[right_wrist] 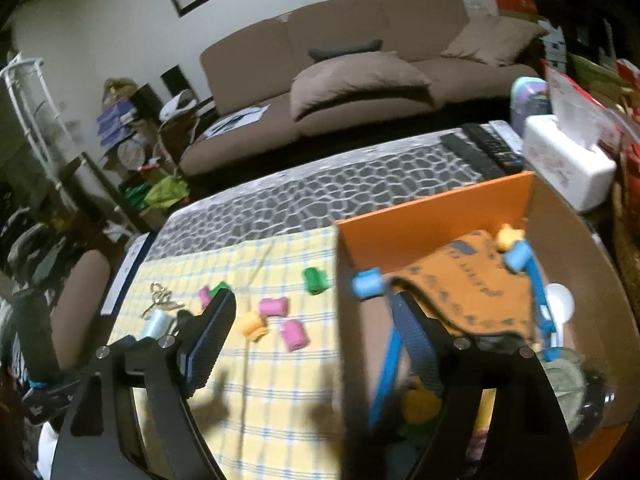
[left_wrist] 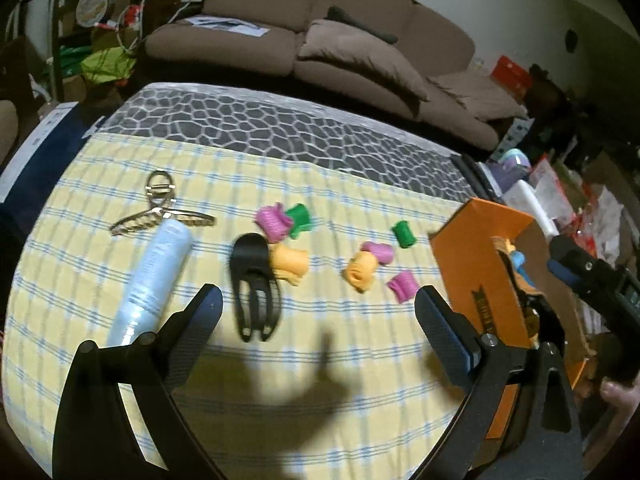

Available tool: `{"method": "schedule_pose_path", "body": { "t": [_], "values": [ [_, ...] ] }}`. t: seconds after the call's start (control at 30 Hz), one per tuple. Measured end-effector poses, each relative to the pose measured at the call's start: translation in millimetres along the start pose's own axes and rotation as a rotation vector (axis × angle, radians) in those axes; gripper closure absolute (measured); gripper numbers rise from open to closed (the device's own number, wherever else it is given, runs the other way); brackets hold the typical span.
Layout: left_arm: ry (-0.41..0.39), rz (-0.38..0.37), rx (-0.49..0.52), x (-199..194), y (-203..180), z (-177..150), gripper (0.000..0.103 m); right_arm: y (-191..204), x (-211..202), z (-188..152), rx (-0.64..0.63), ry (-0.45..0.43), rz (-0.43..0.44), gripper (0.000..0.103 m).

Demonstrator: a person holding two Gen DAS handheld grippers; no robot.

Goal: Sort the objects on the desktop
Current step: 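Move both grippers back toward the remaining curlers on the table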

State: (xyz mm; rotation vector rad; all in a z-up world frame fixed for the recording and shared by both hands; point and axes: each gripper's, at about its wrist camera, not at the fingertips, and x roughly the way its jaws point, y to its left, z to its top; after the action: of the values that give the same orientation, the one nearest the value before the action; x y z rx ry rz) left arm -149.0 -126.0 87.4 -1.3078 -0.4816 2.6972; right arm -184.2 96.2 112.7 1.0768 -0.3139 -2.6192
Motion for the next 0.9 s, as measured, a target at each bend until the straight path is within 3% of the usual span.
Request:
{"method": "schedule_pose_path", "body": {
  "t": [0.1, 0.37, 0.9],
  "values": [
    [-0.003, 0.010, -0.010, -2.2, 11.1, 2.6, 0.000, 16.6, 9.2, -3.5, -0.034, 0.017, 0.015, 0.020],
    [0.015, 0.031, -0.017, 6.9, 30.3, 4.0, 0.000, 44.2, 33.6, -14.0, -0.079, 0.066, 0.022, 0.020],
    [0.043, 0.132, 0.066, 56.7, 29.9, -8.5, 0.000, 66.7, 79.4, -34.7, -0.120, 0.151, -0.004, 0.020]
  ]
}}
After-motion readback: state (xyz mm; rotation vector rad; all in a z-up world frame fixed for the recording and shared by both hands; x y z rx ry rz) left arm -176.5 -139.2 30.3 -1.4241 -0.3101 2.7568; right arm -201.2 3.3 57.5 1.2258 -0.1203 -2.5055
